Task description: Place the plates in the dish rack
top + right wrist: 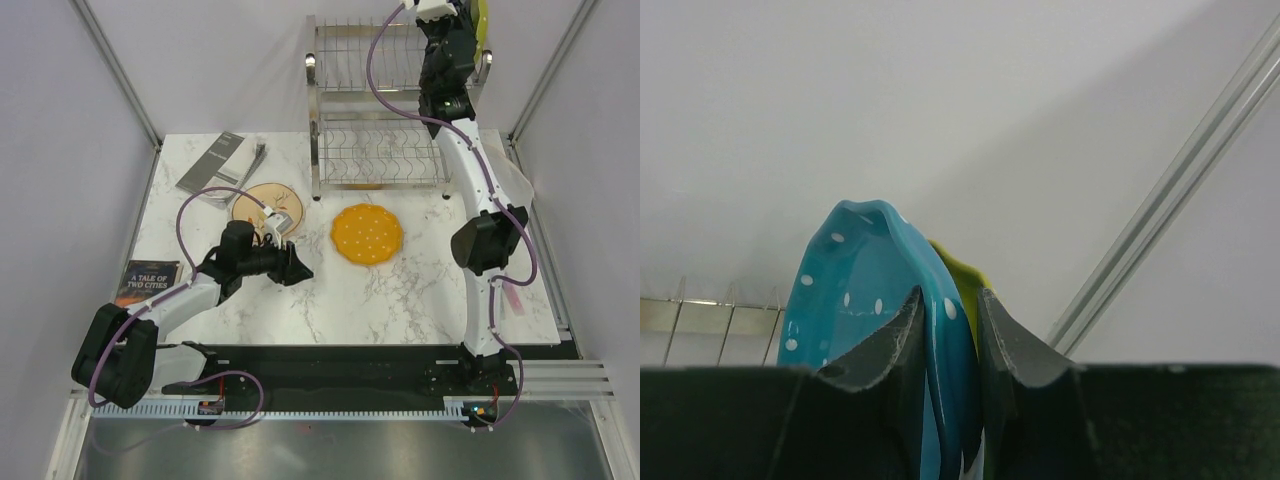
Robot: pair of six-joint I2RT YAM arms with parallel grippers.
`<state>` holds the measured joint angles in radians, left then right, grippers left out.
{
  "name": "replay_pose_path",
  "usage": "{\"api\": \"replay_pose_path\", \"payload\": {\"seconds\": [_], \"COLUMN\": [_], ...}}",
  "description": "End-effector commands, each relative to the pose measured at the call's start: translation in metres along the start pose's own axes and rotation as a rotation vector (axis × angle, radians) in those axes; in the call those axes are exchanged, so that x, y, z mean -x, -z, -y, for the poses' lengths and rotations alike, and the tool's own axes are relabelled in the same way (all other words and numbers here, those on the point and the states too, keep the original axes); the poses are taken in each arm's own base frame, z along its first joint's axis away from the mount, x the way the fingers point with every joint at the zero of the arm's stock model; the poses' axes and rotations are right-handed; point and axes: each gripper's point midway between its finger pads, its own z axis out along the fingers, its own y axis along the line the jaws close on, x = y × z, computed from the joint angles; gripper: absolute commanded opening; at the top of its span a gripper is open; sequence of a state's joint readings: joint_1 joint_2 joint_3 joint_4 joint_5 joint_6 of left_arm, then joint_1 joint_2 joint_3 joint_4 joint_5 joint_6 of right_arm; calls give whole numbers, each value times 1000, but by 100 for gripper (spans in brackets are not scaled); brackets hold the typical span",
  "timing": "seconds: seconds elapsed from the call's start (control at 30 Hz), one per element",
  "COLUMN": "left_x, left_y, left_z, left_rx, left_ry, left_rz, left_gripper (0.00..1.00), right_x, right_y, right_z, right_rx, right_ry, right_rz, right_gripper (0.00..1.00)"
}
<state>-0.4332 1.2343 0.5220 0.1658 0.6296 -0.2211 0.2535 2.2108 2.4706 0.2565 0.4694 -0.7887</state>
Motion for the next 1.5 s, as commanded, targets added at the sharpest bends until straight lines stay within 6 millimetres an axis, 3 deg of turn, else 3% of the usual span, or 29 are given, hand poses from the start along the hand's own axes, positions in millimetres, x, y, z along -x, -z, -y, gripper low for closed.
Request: {"api": "replay_pose_path", "payload": {"seconds": [0.0,0.07,0.4,0.43,0.57,0.7,0.8,0.83,0.87,0.9,0.93,0.97,1.0,1.03,1.07,1.1,1.13,1.17,1.2,1.27,1.3,1.33,1.37,1.47], "left_x": [15,16,22,25,35,50,55,53,53,57,58,52,56,56,48,54,53,47,52,52,53,56,58,59], "left_y": [3,4,6,7,6,4,1,-3,-5,-7,-10,-16,-21,-25,-34,-38,-43,-50,-53,-57,-57,-55,-52,-40], "left_z": [1,2,4,3,-5,-10,-16,-18,-19,-17,-18,-21,-19,-20,-26,-27,-29,-37,-40,-47,-47,-50,-48,-51], "left_rx": [4,3,4,9,69,115,146,152,152,147,145,147,129,124,126,118,118,134,138,150,150,150,140,150], "left_ry": [3,1,-16,-14,22,65,129,179,201,242,270,303,338,361,395,405,414,433,432,443,447,454,457,465], "left_rz": [35,38,67,72,96,104,100,89,84,89,83,61,56,49,18,24,14,-9,-6,-18,-19,-13,-9,-5], "left_gripper": [56,56,57,57,59,60,60,60,60,60,60,60,60,60,60,60,58,56,55,49,46,40,37,27], "right_x": [18,21,75,90,122,144,126,126,90,86,45,33,32,6,-7,-10,-33,-40,-61,-73,-89,-94,-109,-115], "right_y": [-2,-2,19,25,51,90,126,141,159,179,208,227,247,284,301,321,355,370,391,407,415,422,426,424], "right_z": [25,27,52,66,77,69,56,74,42,50,20,12,20,-10,-15,-14,-37,-45,-59,-77,-95,-107,-123,-151], "right_rx": [-134,-143,-149,-163,-131,-18,123,141,233,284,401,464,525,693,745,798,938,996,1070,1157,1217,1279,1313,1351], "right_ry": [-54,-55,-82,-98,-153,-248,-351,-392,-403,-419,-351,-373,-379,-343,-343,-372,-347,-341,-306,-294,-244,-234,-208,-229], "right_rz": [62,69,179,201,237,192,61,35,-96,-122,-250,-296,-298,-370,-409,-427,-488,-502,-536,-561,-602,-617,-670,-607], "right_gripper": [27,48,52,52,53,54,60,64,74,77,80,82,82,82,82,82,79,79,79,66,48,8,0,0]}}
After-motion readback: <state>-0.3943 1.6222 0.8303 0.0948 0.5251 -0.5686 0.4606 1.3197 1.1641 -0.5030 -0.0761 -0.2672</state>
